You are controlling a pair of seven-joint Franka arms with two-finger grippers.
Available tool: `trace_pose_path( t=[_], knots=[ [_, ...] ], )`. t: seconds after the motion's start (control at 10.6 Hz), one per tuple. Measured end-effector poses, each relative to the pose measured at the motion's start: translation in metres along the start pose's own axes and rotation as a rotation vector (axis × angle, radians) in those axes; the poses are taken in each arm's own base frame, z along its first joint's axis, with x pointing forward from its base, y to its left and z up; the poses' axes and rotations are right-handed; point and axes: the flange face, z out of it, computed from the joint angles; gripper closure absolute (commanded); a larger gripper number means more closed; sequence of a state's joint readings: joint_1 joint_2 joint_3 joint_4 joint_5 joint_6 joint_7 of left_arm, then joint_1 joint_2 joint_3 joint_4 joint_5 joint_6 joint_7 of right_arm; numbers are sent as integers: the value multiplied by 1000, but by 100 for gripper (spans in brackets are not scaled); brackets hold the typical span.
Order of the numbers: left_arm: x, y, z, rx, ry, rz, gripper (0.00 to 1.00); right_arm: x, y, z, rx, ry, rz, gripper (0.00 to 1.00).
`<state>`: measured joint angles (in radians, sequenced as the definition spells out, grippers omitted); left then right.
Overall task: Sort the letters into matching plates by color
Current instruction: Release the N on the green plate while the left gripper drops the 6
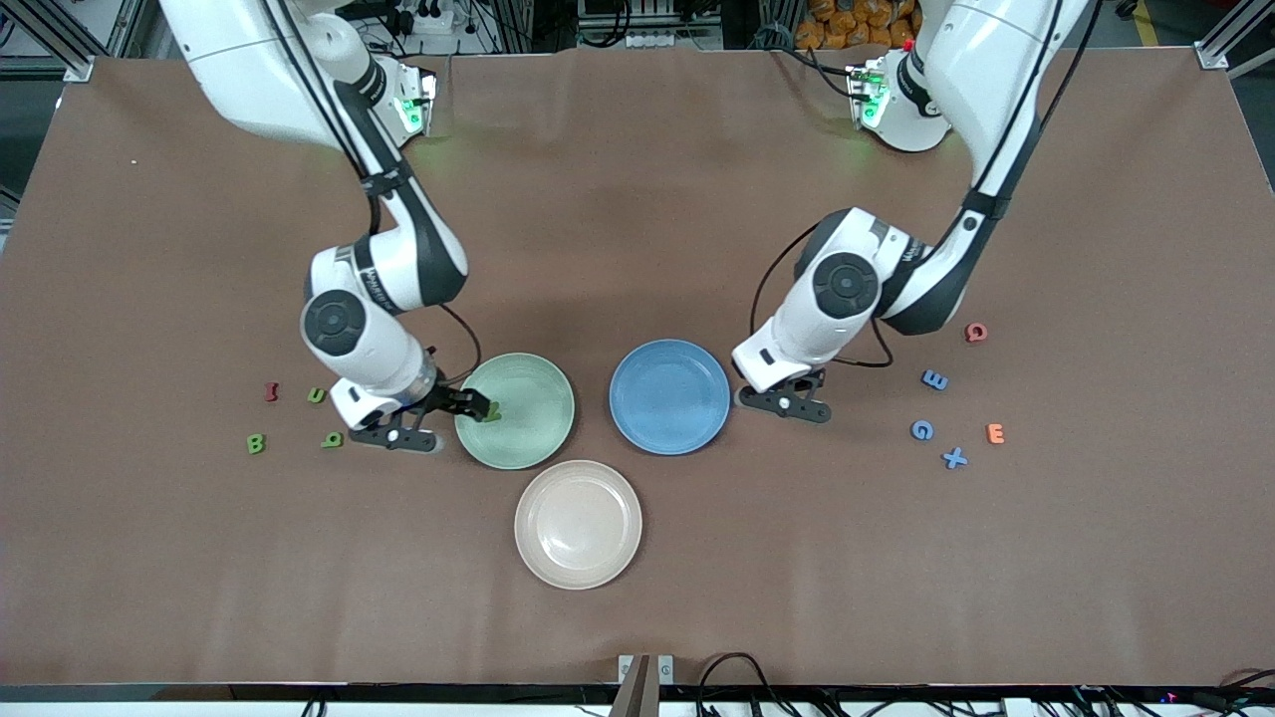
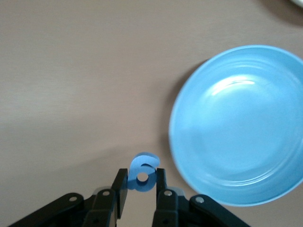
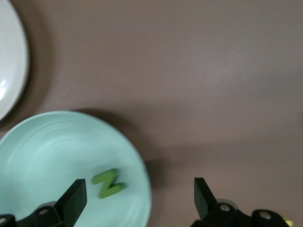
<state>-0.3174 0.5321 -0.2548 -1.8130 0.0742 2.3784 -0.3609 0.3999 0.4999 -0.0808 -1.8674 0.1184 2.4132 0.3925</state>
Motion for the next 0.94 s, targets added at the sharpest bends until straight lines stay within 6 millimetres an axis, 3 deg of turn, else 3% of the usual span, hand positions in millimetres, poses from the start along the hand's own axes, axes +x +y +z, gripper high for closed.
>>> trace_pose_path(
  t=[0.47,0.85,0.94],
  knots=[
    [4,73,24,-32,1,-78,100,34,86,-7,-21,-8,-35,0],
    [17,86,35,-50,9,-125,100,43,155,0,-35,-33,-25,0],
    [17,92,37,-53,10,-134,95,43,167,2,-40,-41,-19,0]
  ],
)
